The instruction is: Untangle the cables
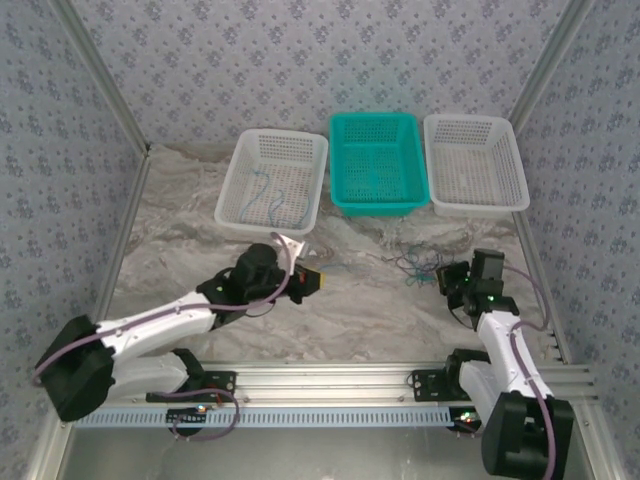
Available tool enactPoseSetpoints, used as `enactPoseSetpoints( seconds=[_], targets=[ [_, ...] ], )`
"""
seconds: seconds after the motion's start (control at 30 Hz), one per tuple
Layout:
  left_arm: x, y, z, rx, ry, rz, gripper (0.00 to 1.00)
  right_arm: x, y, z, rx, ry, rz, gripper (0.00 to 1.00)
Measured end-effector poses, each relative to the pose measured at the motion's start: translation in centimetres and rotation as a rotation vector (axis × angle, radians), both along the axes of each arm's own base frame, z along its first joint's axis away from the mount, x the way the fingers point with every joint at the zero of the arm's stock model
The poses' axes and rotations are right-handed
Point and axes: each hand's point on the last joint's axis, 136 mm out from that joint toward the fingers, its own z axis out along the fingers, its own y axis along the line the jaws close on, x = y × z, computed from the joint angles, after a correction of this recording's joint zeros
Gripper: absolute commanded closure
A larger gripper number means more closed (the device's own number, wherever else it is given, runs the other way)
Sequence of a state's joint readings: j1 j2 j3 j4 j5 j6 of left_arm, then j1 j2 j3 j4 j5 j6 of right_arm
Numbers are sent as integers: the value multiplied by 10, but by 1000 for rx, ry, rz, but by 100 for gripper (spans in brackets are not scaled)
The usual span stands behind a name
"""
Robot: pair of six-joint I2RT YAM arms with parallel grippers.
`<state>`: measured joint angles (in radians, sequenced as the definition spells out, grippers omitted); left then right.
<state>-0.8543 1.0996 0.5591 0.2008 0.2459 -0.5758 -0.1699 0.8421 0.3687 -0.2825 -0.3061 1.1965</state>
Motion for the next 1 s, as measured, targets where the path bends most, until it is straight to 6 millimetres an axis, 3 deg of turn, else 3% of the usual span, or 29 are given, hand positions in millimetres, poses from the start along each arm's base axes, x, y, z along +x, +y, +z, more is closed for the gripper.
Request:
enactPoseSetpoints(
  seconds=[0.13,0.33,0.53,0.67,0.73,0.83,0.9,1.0],
  targets=[
    [14,26,32,-84,-53,100,100,-4,-16,-4,-32,17,-38,100],
    [20,53,80,-170,-126,162,100,-7,-21,-7,-42,30,-41,100],
    [36,67,164,-207,-279,201,100,-6,-17,-1,-35,4,-29,100],
    [70,82,204,-166,-394,286,100,-5,-13,8,-38,-33,-8,100],
    [97,89,195,-117,-385,336,100,-4,-8,11,-36,-49,17,100],
    [144,101,161,-23,-333,416,100,-2,6,23,-30,-97,93,100],
    [172,105,118,62,-255,446,100,2,17,39,-39,-150,151,100],
    [196,107,56,170,-139,460,100,6,32,70,-77,-252,240,100]
  ],
)
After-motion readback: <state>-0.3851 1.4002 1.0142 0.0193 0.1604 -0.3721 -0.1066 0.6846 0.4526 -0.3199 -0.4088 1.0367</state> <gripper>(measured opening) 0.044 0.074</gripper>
